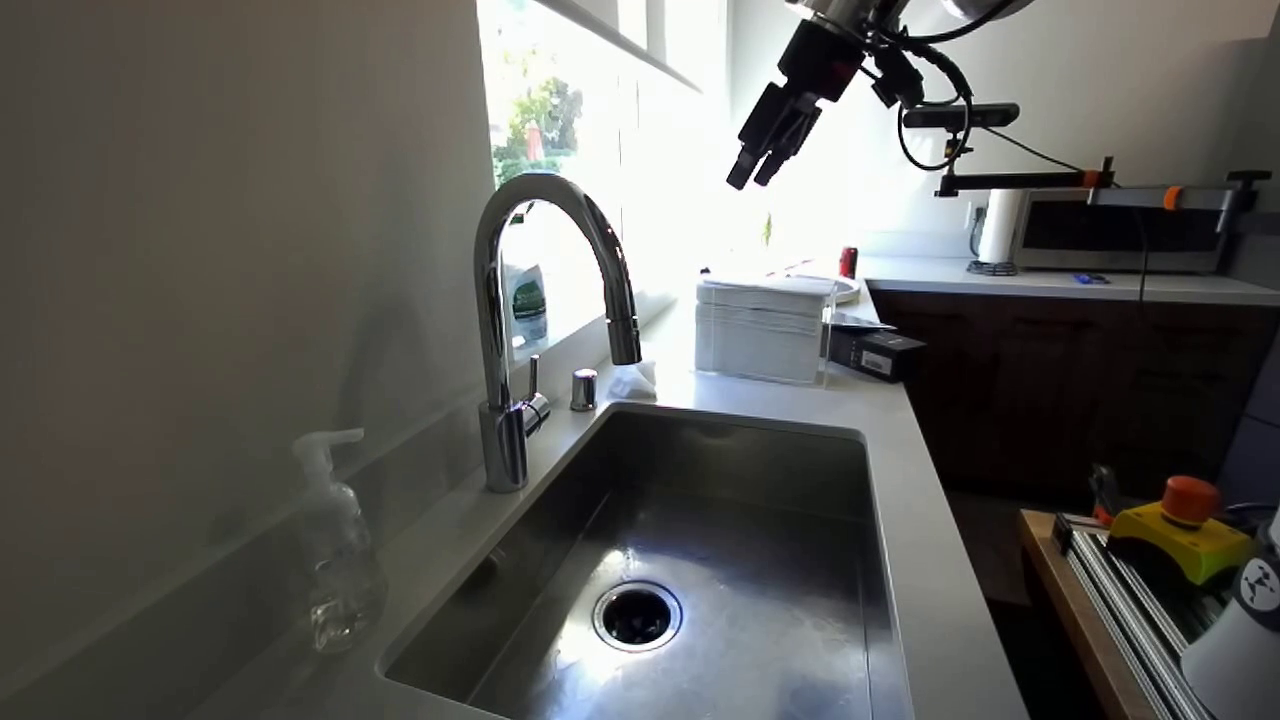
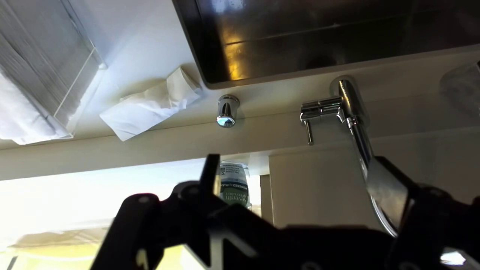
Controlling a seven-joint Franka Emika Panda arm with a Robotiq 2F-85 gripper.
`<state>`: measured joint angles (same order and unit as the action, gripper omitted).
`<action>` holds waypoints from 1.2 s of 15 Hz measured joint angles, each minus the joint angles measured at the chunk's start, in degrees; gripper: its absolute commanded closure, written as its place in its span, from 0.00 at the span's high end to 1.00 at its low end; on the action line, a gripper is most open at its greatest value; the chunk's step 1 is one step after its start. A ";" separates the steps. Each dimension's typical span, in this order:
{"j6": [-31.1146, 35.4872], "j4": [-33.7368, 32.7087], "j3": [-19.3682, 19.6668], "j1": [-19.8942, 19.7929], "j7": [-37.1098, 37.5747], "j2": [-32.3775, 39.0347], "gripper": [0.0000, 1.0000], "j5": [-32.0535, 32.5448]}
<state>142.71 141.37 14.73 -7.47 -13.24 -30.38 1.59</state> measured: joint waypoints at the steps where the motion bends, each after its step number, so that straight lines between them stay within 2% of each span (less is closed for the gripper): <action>1: 0.00 0.00 -0.02 0.00 0.01 0.02 1.00 0.00; 4: 0.10 0.04 -0.89 -1.62 1.57 0.74 1.00 2.58; 7: 0.45 -1.30 -2.21 -7.63 6.47 3.44 1.00 8.19; 11: 0.48 -5.67 -1.43 -13.89 9.82 8.52 1.00 12.56; 15: -0.51 -10.95 2.72 -14.36 8.43 14.18 1.00 10.89; 18: -1.60 -14.76 5.69 -13.87 3.69 18.35 1.00 6.60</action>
<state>141.11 126.61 20.43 -21.34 -9.54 -12.03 8.19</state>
